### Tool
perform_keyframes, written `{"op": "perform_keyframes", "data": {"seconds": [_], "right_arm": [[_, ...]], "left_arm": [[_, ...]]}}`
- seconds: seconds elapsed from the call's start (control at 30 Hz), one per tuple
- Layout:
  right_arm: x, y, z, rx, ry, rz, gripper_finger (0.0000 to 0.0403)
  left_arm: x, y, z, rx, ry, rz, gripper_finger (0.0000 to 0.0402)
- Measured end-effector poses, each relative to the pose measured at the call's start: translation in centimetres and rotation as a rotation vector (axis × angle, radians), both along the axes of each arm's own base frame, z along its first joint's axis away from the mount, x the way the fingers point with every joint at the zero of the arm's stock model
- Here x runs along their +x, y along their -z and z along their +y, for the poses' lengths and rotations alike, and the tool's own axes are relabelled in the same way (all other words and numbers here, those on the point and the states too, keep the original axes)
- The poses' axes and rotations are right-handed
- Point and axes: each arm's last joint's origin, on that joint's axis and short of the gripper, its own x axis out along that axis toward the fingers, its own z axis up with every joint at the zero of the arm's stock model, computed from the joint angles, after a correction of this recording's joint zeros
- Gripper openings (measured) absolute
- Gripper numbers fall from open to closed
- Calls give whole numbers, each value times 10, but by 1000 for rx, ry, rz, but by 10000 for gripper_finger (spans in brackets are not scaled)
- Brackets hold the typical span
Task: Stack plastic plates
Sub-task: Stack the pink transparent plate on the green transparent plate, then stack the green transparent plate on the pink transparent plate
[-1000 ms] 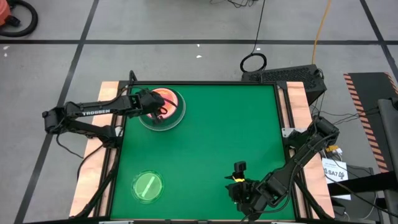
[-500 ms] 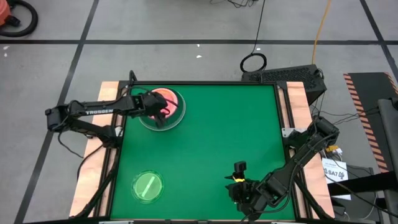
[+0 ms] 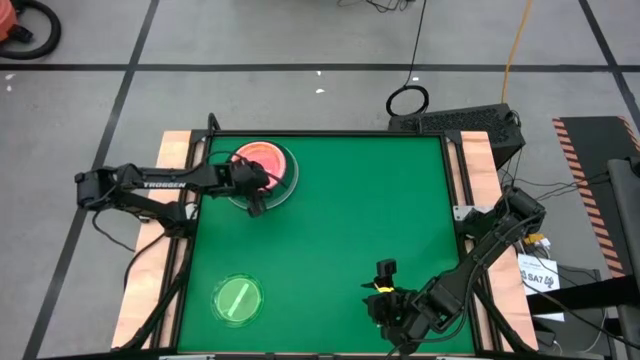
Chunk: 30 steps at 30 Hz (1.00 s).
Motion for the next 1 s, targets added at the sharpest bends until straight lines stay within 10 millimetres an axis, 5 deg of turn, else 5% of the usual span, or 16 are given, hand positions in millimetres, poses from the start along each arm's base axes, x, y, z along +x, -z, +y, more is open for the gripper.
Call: {"op": "perform_keyframes", "data": {"seconds": [0.23,0.63,0.8,1.0], "right_arm": [[1,0,-1,-6,0,4,164],[0,0,-2,-7,3,6,164],[0,0,-2,-11,0,9,164],[0,0,-2,5,16,3,164]], "left_arm": [[-4,8,11,30,-33,-19,83],[-8,12,22,-9,-51,-70,76],[-1,8,1,-90,26,-120,76],[10,2,-53,-116,178,-164,76]]}}
